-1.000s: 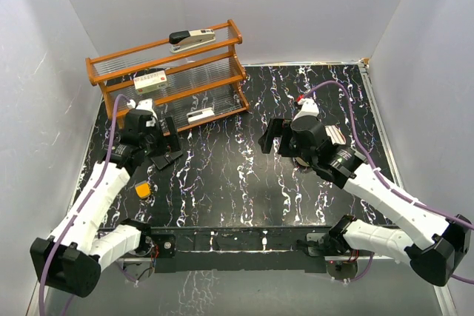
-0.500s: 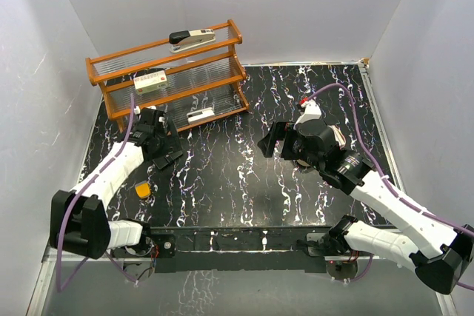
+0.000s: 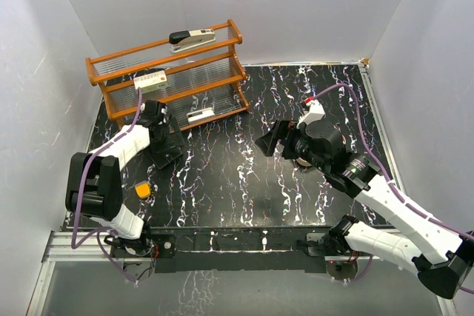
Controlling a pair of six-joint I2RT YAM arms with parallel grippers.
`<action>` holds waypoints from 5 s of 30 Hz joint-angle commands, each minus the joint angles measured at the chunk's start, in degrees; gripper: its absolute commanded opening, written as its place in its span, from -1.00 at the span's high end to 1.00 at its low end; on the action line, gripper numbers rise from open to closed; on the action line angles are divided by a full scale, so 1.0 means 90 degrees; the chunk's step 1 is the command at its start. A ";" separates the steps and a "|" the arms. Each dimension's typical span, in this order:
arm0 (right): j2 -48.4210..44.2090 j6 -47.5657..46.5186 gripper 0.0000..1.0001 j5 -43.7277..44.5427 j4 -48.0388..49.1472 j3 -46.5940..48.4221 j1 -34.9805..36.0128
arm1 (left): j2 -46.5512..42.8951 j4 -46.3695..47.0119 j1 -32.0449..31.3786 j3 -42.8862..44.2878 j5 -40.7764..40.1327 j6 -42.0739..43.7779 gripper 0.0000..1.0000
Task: Put the credit cards into the card holder
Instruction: Move the card holder to the center of the board, then adjust the card holder at the center of the board.
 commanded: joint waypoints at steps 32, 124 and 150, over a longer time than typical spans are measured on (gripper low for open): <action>-0.0293 -0.0107 -0.95 0.0774 -0.0046 0.0128 -0.0031 | -0.0024 0.1248 -0.1995 -0.1120 0.2730 -0.1984 -0.52; 0.2432 0.0790 0.16 -0.0653 0.0378 -0.0491 0.0218 | 0.0338 0.4321 -0.2980 -0.2329 0.4111 -0.3209 1.00; 0.4349 -0.0165 0.48 -0.0341 0.0703 0.0446 0.0383 | -0.0708 0.3906 -0.3004 -0.2674 0.3169 -0.3379 0.29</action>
